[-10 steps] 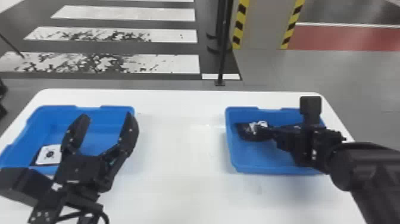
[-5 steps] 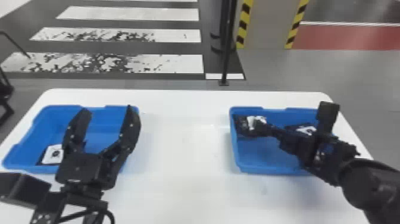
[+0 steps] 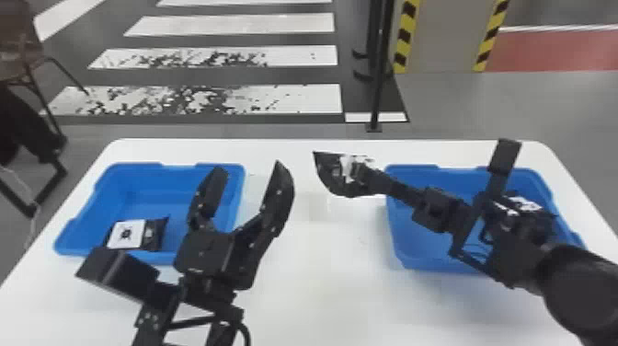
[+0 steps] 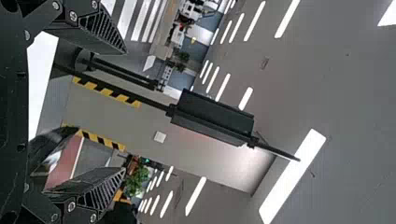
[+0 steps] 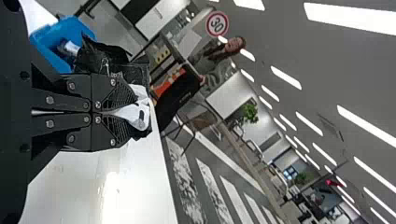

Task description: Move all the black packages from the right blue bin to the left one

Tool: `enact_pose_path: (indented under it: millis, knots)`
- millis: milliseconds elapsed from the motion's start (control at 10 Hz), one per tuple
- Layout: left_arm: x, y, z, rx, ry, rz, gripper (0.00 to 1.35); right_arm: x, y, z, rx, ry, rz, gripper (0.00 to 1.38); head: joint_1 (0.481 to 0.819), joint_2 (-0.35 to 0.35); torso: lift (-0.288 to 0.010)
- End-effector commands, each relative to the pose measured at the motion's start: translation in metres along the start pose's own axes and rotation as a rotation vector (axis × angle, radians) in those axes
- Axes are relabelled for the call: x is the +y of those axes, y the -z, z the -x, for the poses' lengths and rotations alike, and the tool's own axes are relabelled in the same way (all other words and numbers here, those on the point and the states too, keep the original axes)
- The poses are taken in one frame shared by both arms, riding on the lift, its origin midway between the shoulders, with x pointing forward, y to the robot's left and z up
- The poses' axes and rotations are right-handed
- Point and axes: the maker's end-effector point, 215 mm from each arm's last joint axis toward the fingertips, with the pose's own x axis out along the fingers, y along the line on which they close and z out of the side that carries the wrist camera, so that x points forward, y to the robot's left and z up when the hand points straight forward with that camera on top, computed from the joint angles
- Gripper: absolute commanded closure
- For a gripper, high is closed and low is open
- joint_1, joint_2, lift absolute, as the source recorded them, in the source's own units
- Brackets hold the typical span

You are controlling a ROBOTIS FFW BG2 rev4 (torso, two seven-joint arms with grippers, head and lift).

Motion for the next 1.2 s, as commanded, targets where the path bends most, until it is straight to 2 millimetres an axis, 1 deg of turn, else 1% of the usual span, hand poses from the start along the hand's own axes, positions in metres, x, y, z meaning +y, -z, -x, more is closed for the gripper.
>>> enact_pose_path:
  millis: [0,100,200,500,600,700,800,900,1100]
  knots:
    - [-0.012,0.009,-0.002,0.026,0.025,0.035,0.18,0.037,0.014,-0.018,0.022,-0.096,-0.047,1.17,0.695,0.082,-0.178]
    - [-0.013,0.011,-0.003,0.032,0.030,0.033,0.18,0.050,0.022,-0.022,0.034,-0.123,-0.055,1.17,0.695,0.106,-0.178]
    - [-0.013,0.013,-0.003,0.039,0.030,0.033,0.18,0.066,0.027,-0.026,0.039,-0.169,-0.093,1.17,0.695,0.122,-0.178]
    - [-0.010,0.015,-0.001,0.047,0.024,0.022,0.18,0.100,0.030,-0.031,0.045,-0.245,-0.103,1.17,0.695,0.162,-0.178]
    - [-0.009,0.014,-0.002,0.045,0.023,0.014,0.19,0.107,0.030,-0.032,0.045,-0.259,-0.106,1.17,0.695,0.172,-0.178]
    - [-0.007,0.014,-0.002,0.047,0.023,-0.021,0.55,0.112,0.033,-0.031,0.049,-0.272,-0.115,1.17,0.695,0.182,-0.178]
    - [-0.006,0.019,-0.002,0.069,0.020,-0.016,1.12,0.112,0.031,-0.031,0.042,-0.275,-0.122,1.17,0.695,0.187,-0.178]
    - [-0.005,0.020,-0.001,0.073,0.016,-0.009,1.21,0.113,0.028,-0.032,0.036,-0.280,-0.121,1.17,0.695,0.192,-0.178]
    - [-0.009,0.008,-0.003,0.037,0.026,-0.033,1.21,0.113,0.024,-0.033,0.024,-0.282,-0.118,1.17,0.695,0.190,-0.178]
